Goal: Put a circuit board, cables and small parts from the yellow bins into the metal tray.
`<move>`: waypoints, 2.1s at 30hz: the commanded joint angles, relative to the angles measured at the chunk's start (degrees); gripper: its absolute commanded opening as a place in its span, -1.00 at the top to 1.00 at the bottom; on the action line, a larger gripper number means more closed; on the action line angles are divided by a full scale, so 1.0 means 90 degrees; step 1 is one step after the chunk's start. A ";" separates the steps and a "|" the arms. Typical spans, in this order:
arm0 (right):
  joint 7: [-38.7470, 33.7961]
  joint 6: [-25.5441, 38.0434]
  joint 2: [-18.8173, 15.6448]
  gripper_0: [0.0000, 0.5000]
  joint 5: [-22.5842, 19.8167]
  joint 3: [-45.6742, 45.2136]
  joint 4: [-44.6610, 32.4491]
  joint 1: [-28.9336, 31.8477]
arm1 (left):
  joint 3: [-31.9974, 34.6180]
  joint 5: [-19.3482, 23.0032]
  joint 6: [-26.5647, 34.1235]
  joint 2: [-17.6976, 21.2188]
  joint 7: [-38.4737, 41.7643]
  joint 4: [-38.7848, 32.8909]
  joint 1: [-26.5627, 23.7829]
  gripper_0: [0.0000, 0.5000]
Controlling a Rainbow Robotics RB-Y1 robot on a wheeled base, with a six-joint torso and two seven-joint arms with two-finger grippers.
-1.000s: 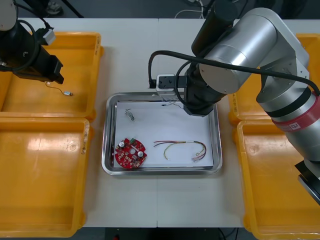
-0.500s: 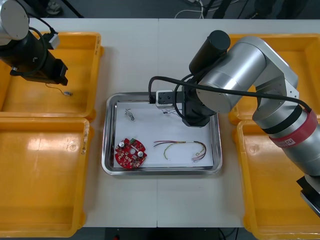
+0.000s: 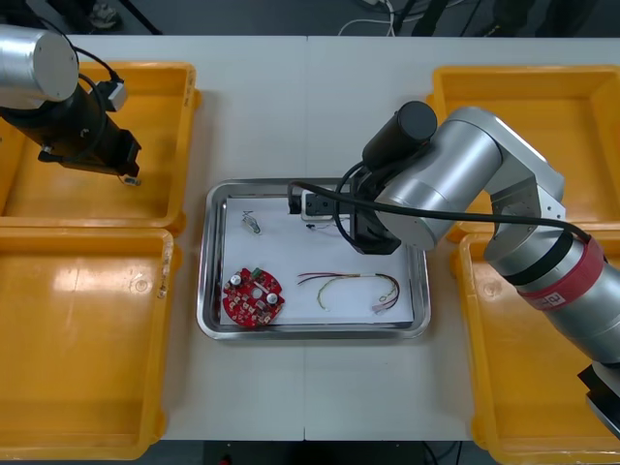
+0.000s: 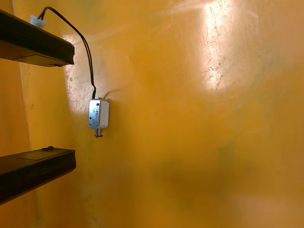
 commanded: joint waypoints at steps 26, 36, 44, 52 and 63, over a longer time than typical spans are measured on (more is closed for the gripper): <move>0.0103 -0.0614 0.0057 -1.00 0.0227 0.0189 0.0364 0.0119 | -0.0473 0.0393 -0.0972 0.0065 -0.0361 0.0614 -0.0359 -1.00; 0.0093 -0.0185 0.0066 -1.00 0.0197 0.0160 0.0276 -0.0038 | -0.0756 0.0461 -0.1206 0.0055 -0.0352 0.0770 -0.0359 -1.00; 0.0064 0.0772 0.0096 -1.00 -0.0096 -0.0065 0.0023 -0.0311 | -0.0971 0.0539 -0.1529 0.0055 -0.0391 0.1063 -0.0349 -1.00; -0.0014 0.1964 0.0359 -1.00 -0.0183 -0.0465 0.0013 -0.0770 | -0.0971 0.0569 -0.1529 0.0055 -0.0420 0.1093 -0.0339 -1.00; -0.0151 0.2790 0.0438 -1.00 -0.0301 -0.0739 0.0013 -0.1288 | -0.0971 0.0588 -0.1529 0.0055 -0.0440 0.1093 -0.0339 1.00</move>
